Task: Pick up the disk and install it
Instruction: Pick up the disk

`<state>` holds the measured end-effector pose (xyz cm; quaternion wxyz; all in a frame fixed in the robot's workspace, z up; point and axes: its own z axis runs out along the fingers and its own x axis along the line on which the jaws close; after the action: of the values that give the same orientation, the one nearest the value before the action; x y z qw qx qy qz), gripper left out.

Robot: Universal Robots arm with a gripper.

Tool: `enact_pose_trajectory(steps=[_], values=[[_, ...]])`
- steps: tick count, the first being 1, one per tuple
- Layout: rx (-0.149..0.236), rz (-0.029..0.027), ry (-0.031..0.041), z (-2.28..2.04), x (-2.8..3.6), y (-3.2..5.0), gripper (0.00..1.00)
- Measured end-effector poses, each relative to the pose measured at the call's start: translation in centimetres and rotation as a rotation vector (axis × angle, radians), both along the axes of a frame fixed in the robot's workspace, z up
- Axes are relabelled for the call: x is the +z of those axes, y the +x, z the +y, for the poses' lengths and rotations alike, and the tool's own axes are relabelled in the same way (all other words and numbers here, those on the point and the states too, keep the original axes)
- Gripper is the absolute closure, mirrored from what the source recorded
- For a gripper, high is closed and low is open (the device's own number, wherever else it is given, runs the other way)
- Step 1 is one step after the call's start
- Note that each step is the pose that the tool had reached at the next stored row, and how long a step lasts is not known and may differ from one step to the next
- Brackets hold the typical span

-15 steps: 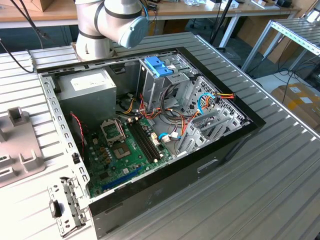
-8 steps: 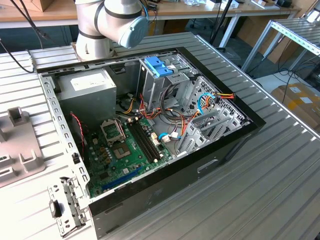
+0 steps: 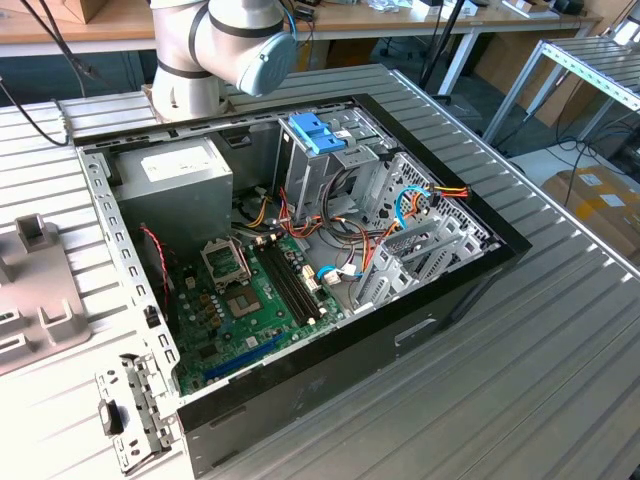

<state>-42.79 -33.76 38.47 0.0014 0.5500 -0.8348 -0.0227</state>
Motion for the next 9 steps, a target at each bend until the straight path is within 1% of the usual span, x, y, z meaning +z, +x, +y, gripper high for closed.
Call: enact_pose_trajectory(steps=[6, 9], values=[[0.019, 0.0000, 0.0000, 0.02, 0.00, 0.00, 0.89], [0.037, 0.0000, 0.0000, 0.05, 0.00, 0.00, 0.89]])
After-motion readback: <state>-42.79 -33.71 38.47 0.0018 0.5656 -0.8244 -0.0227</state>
